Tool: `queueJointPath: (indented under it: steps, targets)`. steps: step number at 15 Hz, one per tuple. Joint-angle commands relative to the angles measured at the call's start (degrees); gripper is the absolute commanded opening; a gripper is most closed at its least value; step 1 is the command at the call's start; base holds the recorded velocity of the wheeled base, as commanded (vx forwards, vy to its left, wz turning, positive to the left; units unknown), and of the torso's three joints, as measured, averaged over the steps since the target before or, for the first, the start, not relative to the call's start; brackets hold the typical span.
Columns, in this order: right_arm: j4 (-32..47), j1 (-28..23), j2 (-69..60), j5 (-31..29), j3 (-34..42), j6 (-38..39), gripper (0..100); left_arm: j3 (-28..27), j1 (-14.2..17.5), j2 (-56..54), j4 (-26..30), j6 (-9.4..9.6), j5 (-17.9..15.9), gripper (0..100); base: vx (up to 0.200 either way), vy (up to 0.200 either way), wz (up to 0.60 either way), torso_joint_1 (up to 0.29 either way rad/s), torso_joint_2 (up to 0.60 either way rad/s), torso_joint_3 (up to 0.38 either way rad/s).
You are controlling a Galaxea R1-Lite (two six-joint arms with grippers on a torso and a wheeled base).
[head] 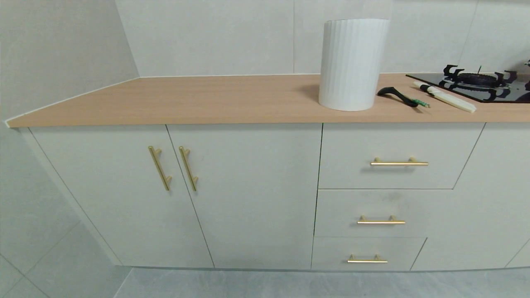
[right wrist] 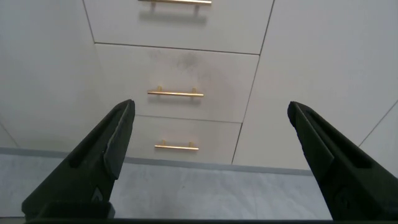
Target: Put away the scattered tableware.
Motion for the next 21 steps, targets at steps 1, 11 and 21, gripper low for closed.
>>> queueJointPath:
  steps: [1, 11, 21]
  targets:
    - [-0.1, -0.03, -0.27, 0.02, 0.0, 0.07, 100, 0.0, 0.01, 0.02, -0.01, -0.04, -0.01, 100, 0.0, 0.0, 0.0, 0.0, 0.0, 0.0]
    - [-0.54, 1.46, 20.91, 0.19, -12.13, 2.0, 100, 0.0, 0.01, 0.02, -0.01, -0.04, -0.01, 100, 0.0, 0.0, 0.0, 0.0, 0.0, 0.0]
    - [-13.02, 1.64, 76.81, 5.38, -25.93, 2.09, 100, 0.0, 0.01, 0.02, -0.01, -0.04, 0.08, 100, 0.0, 0.0, 0.0, 0.0, 0.0, 0.0]
